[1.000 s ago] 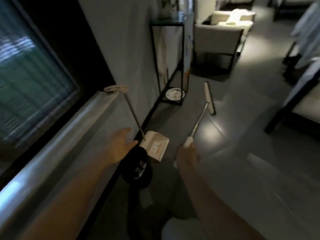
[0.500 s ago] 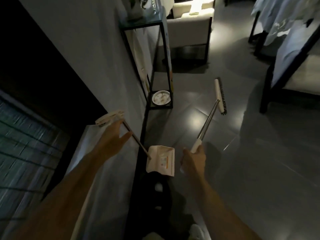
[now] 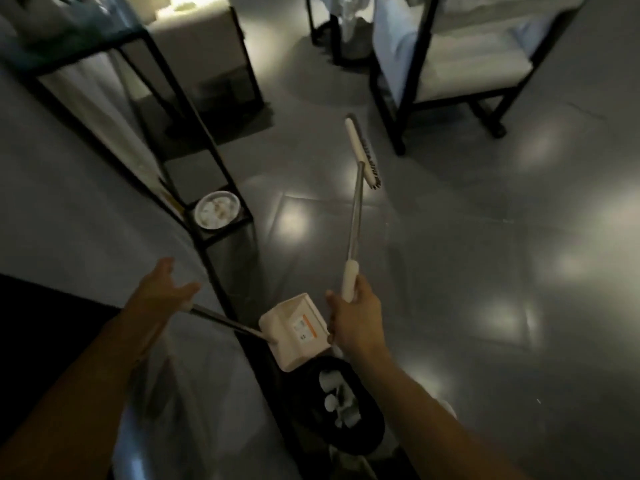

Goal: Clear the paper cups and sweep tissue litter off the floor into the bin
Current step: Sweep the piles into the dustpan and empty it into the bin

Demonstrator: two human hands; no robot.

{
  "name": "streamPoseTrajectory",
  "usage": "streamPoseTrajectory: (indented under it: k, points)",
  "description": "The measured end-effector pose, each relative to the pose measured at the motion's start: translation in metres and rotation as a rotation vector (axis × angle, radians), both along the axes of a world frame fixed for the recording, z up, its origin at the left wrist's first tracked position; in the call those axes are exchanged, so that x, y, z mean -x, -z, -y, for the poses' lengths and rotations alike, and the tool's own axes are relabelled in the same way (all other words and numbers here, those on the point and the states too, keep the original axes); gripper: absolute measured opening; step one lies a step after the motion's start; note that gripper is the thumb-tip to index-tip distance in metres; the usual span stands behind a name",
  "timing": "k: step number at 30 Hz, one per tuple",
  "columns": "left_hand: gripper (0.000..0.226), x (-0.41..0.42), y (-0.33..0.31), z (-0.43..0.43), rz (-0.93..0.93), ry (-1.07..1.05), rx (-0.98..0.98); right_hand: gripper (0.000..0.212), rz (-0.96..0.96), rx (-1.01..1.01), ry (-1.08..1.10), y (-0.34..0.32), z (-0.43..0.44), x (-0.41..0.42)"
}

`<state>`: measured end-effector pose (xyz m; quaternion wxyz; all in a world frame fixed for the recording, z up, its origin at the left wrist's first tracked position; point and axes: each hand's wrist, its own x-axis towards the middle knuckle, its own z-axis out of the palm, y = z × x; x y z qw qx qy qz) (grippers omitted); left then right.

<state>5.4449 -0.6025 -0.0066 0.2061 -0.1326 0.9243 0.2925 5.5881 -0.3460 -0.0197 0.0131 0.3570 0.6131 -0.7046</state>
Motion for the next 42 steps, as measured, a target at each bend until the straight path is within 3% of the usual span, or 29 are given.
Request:
streamPoseTrajectory:
  k: [3,5,9,14,19,25,30,34,37,42]
  points:
    - [0.053,0.015,0.022,0.003,0.131,0.043,-0.021,0.025,-0.002,-0.013,0.041,-0.004,0.0,-0.003]
    - [0.048,0.013,0.033,0.0,0.106,0.078,0.003,0.023,0.013,-0.019,0.061,-0.004,0.001,-0.008]
    - [0.065,-0.008,0.048,-0.007,0.062,-0.009,-0.008,0.027,0.031,-0.002,0.103,-0.003,-0.004,-0.017]
    - [0.066,-0.029,0.052,-0.003,0.045,-0.077,0.146,0.023,0.084,-0.034,0.164,0.011,-0.01,-0.037]
    - [0.06,-0.042,0.048,-0.01,0.197,-0.247,-0.163,0.025,0.113,-0.028,0.195,0.011,-0.021,-0.054]
    - [0.034,-0.06,0.045,-0.038,0.133,-0.189,-0.155,0.024,0.109,-0.008,0.21,0.008,-0.035,-0.067]
    - [0.043,-0.069,0.022,-0.083,0.04,0.037,-0.14,0.022,0.103,-0.004,0.239,0.003,-0.057,-0.08]
    - [0.057,-0.079,0.001,-0.138,0.096,0.226,-0.169,0.026,0.074,-0.005,0.28,0.0,-0.082,-0.092]
    - [0.055,-0.089,-0.009,-0.185,0.094,0.346,-0.155,0.025,0.056,-0.031,0.3,-0.005,-0.11,-0.11]
    - [0.043,-0.119,-0.013,-0.286,-0.062,0.454,-0.063,0.025,0.028,-0.014,0.349,-0.011,-0.178,-0.145]
